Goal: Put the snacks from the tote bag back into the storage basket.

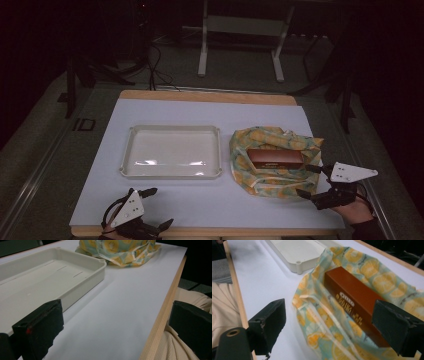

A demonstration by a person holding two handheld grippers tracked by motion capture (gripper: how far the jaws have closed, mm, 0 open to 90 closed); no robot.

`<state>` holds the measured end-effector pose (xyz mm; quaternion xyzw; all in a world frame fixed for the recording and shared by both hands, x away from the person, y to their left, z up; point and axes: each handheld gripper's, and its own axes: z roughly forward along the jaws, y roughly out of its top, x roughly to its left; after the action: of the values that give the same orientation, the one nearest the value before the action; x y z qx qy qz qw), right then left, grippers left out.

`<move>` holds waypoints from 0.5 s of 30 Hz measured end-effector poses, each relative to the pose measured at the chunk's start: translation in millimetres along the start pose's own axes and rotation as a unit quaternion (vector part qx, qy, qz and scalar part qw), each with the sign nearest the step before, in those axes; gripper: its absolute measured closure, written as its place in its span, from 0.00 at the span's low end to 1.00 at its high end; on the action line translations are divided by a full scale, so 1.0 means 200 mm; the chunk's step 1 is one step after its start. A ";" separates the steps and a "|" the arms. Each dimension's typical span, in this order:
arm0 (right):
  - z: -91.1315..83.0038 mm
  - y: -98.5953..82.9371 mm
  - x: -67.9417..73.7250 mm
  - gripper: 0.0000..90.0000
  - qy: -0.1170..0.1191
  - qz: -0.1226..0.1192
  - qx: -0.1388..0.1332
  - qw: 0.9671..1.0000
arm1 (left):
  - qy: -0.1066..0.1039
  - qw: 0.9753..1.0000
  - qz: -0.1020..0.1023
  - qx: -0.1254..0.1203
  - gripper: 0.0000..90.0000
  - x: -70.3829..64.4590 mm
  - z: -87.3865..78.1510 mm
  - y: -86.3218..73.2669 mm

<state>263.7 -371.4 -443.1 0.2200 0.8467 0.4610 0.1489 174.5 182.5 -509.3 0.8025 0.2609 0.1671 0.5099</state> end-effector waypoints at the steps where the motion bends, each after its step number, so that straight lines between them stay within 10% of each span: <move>1: 0.00 0.01 -0.01 0.14 0.002 -0.001 0.000 1.000 | 0.000 1.000 0.000 0.000 0.00 0.00 0.00 0.00; 15: 0.03 0.13 -0.12 0.15 0.002 -0.023 -0.006 1.000 | 0.000 1.000 -0.002 -0.003 0.00 0.00 0.00 0.00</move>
<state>292.2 -367.2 -423.2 0.1986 0.8489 0.4632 0.1594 175.4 182.8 -509.8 0.8005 0.2617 0.1666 0.5127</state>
